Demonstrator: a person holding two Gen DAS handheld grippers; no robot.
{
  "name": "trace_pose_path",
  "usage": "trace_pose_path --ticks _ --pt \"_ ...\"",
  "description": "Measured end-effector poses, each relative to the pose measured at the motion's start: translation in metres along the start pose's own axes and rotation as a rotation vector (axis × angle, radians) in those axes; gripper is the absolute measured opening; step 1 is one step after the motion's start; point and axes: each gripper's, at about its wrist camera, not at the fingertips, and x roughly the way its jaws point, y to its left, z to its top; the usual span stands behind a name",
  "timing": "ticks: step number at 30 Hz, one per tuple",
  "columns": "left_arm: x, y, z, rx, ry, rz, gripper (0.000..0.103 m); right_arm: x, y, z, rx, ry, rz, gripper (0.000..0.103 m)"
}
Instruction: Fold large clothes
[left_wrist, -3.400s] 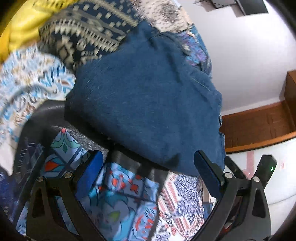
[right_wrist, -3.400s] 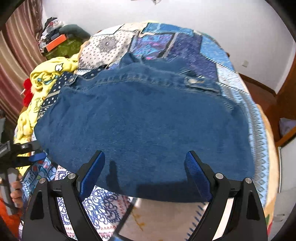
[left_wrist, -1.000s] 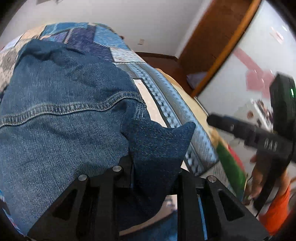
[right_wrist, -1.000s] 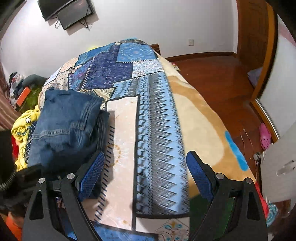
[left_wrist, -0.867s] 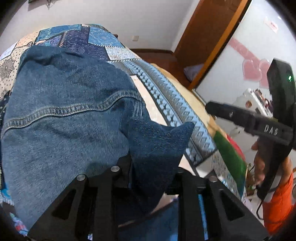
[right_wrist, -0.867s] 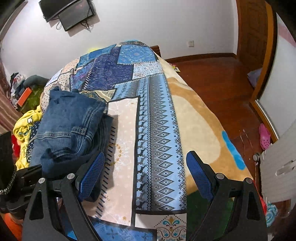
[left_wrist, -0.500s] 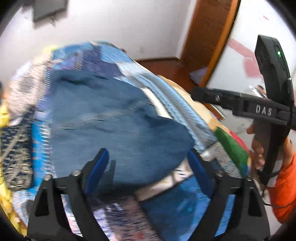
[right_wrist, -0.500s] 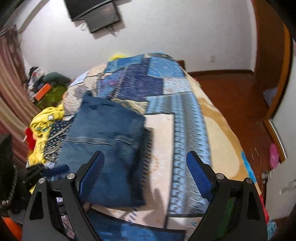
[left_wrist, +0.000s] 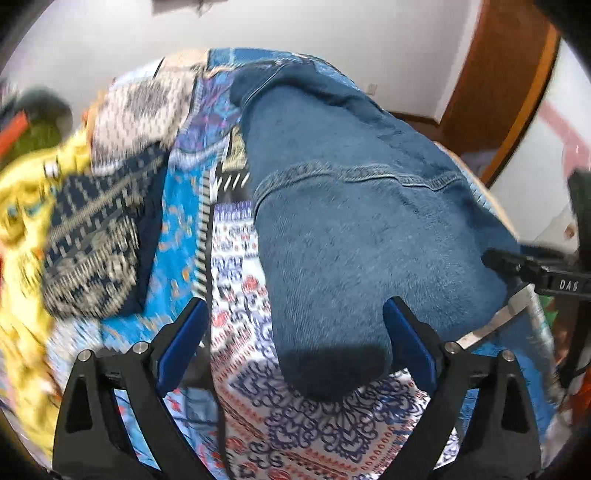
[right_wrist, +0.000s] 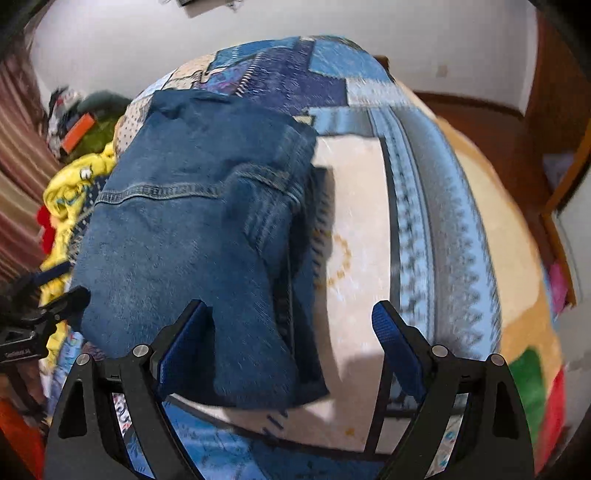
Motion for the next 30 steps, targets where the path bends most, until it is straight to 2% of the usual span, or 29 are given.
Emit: trace_pose_path --ticks 3,6,8,12,17,21,23,27,30 --pt "-0.003 0.007 -0.004 -0.054 0.006 -0.046 0.099 -0.008 -0.017 -0.01 0.058 -0.001 0.016 0.098" --pt "-0.007 0.011 -0.005 -0.085 0.034 -0.074 0.098 -0.017 -0.024 -0.017 0.062 0.012 0.008 0.098" --pt "-0.013 0.011 -0.003 -0.069 0.045 -0.071 0.098 -0.022 -0.021 -0.018 0.041 0.018 -0.008 0.098" --pt "-0.029 0.01 0.011 -0.023 0.021 -0.022 0.098 -0.029 -0.014 -0.009 -0.009 0.006 -0.015 0.098" --pt "-0.032 0.02 0.045 -0.045 -0.01 -0.064 0.098 -0.028 -0.006 0.013 -0.016 -0.027 0.055 0.098" --pt "-0.012 0.029 0.067 -0.099 0.021 -0.156 0.098 -0.008 -0.004 0.037 0.006 -0.01 0.16 0.098" --pt "0.007 0.035 0.075 -0.16 0.066 -0.213 0.098 0.005 -0.005 0.044 0.027 0.018 0.179 0.098" --pt "0.045 0.044 0.081 -0.252 0.148 -0.317 0.098 0.047 -0.012 0.059 0.074 0.124 0.218 0.098" --pt "0.072 0.051 0.084 -0.316 0.19 -0.368 0.098 0.069 -0.015 0.064 0.102 0.176 0.294 0.098"
